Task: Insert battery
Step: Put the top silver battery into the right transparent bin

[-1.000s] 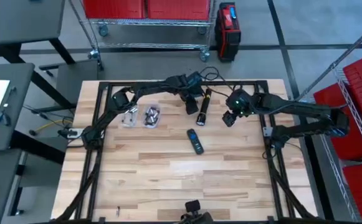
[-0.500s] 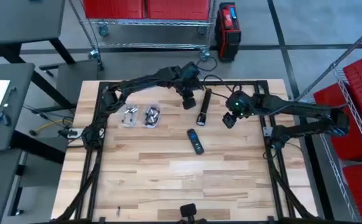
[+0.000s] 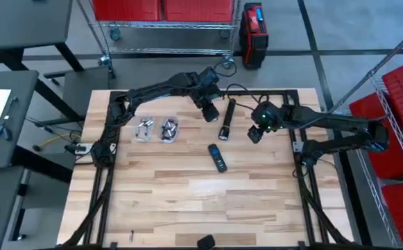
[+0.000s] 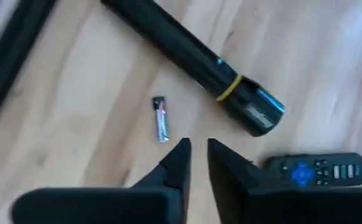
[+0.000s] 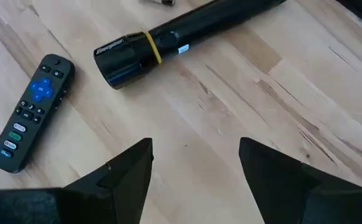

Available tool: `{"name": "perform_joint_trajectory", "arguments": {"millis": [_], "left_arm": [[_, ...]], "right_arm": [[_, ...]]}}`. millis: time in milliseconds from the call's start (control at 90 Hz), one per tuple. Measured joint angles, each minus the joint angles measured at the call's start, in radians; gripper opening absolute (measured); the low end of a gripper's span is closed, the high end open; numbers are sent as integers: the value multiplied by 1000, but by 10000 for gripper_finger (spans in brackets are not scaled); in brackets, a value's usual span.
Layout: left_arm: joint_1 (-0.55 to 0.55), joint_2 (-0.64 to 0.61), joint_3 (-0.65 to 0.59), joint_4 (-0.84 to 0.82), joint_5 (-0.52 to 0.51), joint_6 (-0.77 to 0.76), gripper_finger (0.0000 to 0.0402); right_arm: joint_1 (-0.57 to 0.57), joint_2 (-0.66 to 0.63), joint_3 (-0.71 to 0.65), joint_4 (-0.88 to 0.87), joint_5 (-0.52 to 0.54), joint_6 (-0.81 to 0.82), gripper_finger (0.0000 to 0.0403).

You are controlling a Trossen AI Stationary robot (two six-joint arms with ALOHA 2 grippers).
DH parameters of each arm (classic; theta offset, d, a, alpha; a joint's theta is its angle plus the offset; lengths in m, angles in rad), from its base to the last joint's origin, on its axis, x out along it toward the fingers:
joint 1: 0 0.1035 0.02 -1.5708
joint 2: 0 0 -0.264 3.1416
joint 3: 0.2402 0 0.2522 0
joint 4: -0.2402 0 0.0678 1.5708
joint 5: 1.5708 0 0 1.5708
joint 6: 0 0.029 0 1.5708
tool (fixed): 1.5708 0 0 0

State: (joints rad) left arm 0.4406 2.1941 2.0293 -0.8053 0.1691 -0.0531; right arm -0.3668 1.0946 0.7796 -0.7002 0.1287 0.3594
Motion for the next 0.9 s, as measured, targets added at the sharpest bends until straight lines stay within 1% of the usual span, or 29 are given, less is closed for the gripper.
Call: {"name": "perform_joint_trajectory", "arguments": {"millis": [67, 144, 200, 256, 311, 367, 400, 467, 567, 711, 767, 844, 900], "left_arm": [[-14, 40, -2, 20, -13, -8, 90], [-35, 93, 10, 30, -69, -18, 124], [-45, 126, 25, 41, -103, -21, 142], [-51, 148, 37, 51, -152, -32, 151], [-53, 169, 37, 42, -197, -33, 153], [-56, 182, 37, 42, -298, -33, 151], [-56, 185, 36, 40, -327, -20, 149], [-54, 181, 36, 39, -339, 4, 143], [-52, 175, 39, 36, -315, 51, 134], [-72, 180, 37, 21, -295, 220, 128], [-87, 173, 37, 31, -303, 278, 128], [-101, 148, 37, -5, -348, 288, 127], [-95, 115, 37, -37, -358, 265, 127]], "right_arm": [[2, 0, 0, -7, 0, 7, 232], [11, 0, 1, -16, 0, 8, 232], [15, 0, 1, -33, -1, 8, 232], [18, 0, 1, -35, -1, 9, 232], [22, 0, 1, -46, -2, 10, 232], [28, 0, 1, -49, -1, 10, 232], [29, 0, 1, -57, -2, 10, 232], [32, 0, 1, -59, -2, 15, 232], [33, 0, 1, -58, -2, 18, 232], [33, 0, 1, -58, -2, 18, 232], [33, 0, 1, -58, -2, 17, 232], [33, -1, 1, -59, -2, 25, 232], [33, -1, 1, -54, -2, 40, 232]]}}
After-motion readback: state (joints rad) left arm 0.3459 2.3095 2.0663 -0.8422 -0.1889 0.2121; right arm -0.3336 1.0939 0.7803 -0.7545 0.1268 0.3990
